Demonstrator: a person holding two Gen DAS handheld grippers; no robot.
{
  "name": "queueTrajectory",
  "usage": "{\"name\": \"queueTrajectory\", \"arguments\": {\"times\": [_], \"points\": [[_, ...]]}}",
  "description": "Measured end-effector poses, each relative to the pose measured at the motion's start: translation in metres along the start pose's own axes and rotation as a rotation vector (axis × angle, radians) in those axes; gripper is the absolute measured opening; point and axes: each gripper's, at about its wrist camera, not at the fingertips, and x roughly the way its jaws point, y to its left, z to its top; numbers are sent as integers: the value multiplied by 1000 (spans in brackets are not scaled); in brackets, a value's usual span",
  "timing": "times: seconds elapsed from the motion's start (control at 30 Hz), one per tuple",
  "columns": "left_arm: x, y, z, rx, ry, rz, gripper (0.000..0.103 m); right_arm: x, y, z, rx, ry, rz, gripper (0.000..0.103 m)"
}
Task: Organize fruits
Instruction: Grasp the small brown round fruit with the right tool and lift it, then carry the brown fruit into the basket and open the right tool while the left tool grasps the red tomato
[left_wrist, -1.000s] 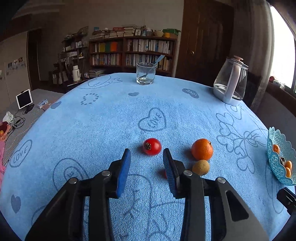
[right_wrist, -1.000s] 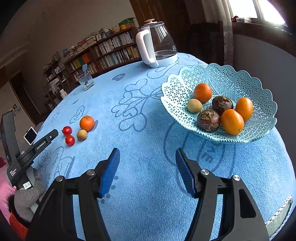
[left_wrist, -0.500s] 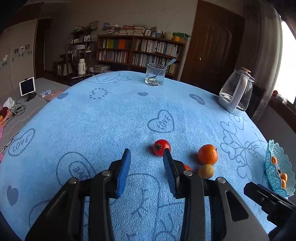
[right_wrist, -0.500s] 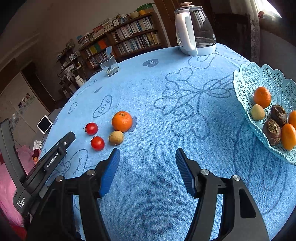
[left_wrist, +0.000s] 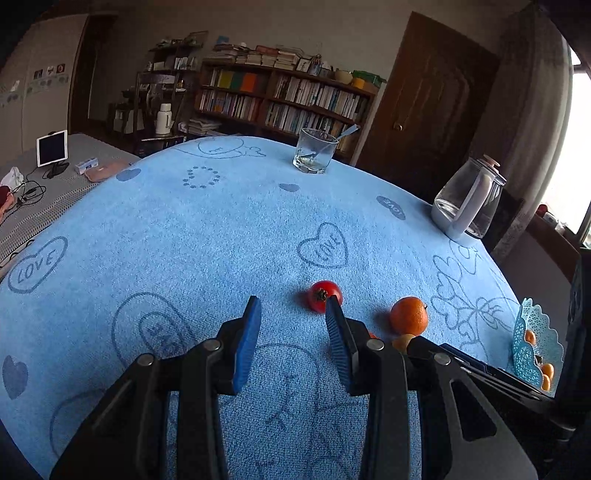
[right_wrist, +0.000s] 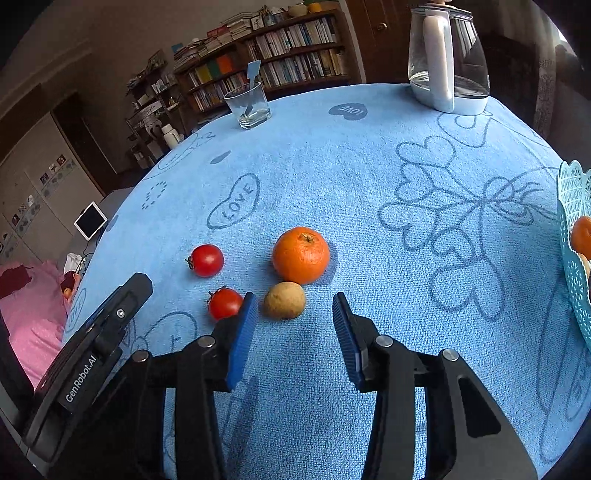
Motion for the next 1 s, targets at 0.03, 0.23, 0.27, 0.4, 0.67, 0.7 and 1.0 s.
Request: {"name": "queueTrajectory", "arguments": {"times": [0.03, 0.23, 0.27, 0.4, 0.67, 0.7, 1.0], "points": [[0, 1, 0, -5, 3, -4, 37, 3, 0, 1, -2, 1, -7, 38], [3, 1, 0, -11, 14, -12, 37, 13, 1, 4, -4, 6, 3, 35], [3, 1, 0, -12, 14, -12, 37, 14, 3, 4, -9, 7, 7, 34], [5, 3, 0, -21, 21, -11, 37, 18, 9, 1, -33, 14, 19, 28], [7, -2, -2, 7, 29, -27, 38, 1, 7, -6, -25, -19, 14, 27], [8, -4, -2, 19, 34, -34, 38, -3, 4, -7, -17, -27, 13, 27], [16, -37, -11, 179, 67, -87, 49, -41, -35, -16, 76, -86, -23, 27]]}}
